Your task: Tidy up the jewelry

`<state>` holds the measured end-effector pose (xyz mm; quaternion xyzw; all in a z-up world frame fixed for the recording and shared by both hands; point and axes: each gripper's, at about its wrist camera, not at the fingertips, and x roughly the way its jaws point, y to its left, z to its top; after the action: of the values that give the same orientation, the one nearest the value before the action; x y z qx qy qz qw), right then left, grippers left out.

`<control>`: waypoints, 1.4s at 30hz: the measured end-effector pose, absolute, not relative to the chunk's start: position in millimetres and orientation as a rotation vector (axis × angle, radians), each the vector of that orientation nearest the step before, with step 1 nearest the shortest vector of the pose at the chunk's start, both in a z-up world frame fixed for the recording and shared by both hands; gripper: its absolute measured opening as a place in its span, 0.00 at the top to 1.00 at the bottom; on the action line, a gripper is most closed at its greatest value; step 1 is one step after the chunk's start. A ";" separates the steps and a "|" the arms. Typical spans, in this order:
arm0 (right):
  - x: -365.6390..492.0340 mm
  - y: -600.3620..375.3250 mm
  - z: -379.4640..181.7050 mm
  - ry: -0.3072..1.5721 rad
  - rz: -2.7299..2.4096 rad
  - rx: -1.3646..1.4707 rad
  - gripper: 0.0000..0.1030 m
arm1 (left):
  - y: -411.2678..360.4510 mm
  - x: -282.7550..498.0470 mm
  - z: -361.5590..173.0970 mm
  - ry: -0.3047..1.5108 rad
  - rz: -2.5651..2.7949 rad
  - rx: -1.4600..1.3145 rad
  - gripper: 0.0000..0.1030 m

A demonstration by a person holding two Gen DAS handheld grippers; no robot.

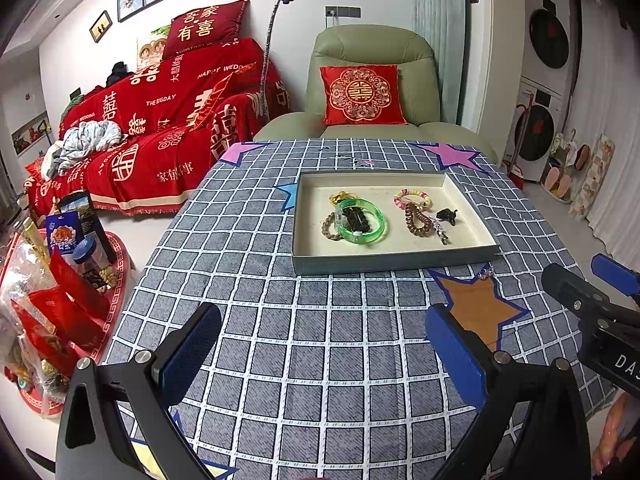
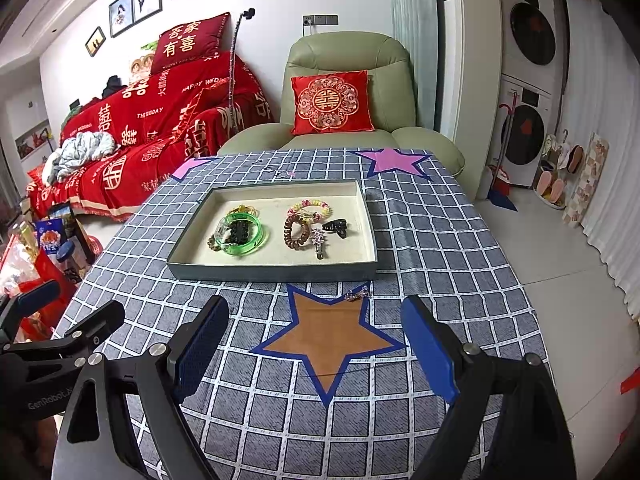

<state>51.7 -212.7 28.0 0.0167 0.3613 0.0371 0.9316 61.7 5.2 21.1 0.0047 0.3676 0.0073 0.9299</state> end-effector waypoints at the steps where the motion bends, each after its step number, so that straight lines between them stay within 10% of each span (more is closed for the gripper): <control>1: 51.7 -213.1 28.3 0.740 0.075 0.035 0.13 | 5.5 61.6 21.3 0.753 0.017 0.010 0.00; 42: 54.6 -211.1 34.7 0.733 0.084 0.028 0.13 | 6.2 63.4 23.3 0.753 0.028 -0.002 0.00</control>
<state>54.6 -211.1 34.7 0.0138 0.3583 0.0410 0.9326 63.4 6.2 23.3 -0.0010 0.3677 0.0136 0.9298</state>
